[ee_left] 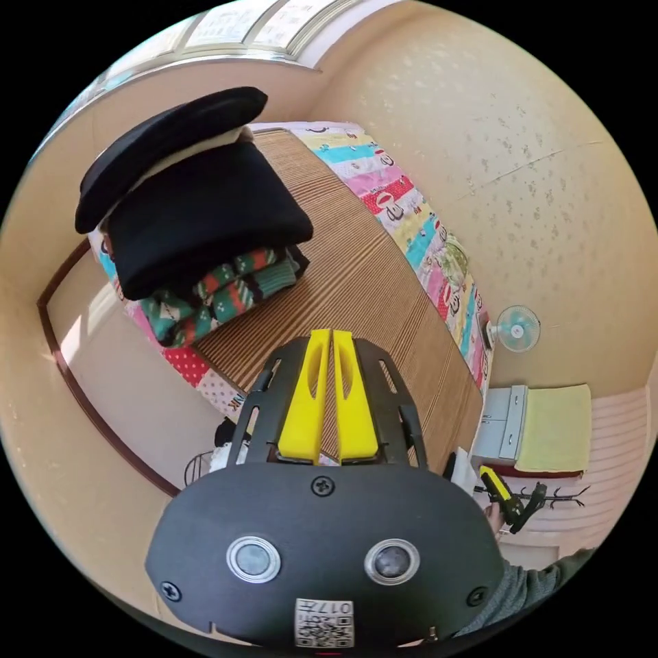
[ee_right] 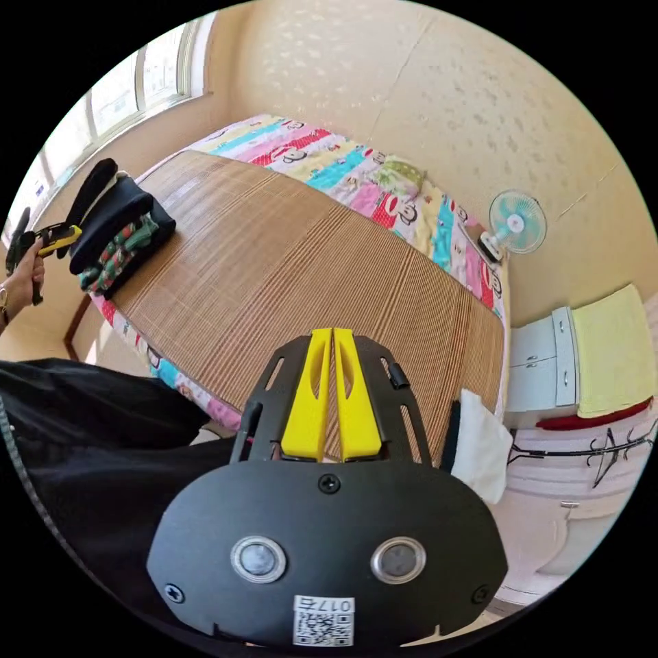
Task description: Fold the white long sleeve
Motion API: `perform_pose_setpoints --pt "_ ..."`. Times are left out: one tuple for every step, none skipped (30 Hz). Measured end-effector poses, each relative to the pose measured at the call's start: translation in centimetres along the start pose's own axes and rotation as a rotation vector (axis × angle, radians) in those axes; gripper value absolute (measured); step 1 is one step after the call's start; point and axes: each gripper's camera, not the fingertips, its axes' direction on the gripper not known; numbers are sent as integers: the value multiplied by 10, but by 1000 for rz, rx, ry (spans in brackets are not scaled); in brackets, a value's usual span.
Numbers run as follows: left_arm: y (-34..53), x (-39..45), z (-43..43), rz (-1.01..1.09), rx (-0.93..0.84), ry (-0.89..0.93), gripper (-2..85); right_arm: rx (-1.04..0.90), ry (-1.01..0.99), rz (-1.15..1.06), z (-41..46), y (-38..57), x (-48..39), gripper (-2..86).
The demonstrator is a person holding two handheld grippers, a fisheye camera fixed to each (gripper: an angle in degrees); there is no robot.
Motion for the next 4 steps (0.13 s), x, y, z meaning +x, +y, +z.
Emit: perform_pose_setpoints --pt "-3 -21 -15 -3 25 -42 9 8 -48 -12 1 -8 -11 4" --pt "-4 -30 -23 6 42 -55 12 5 -185 -26 5 -24 -30 4" --pt "-9 -47 -38 35 76 -72 22 -5 -336 -24 11 -37 -44 4" --pt "-18 -63 -52 62 108 -96 37 -7 -409 -18 15 -42 -50 4"
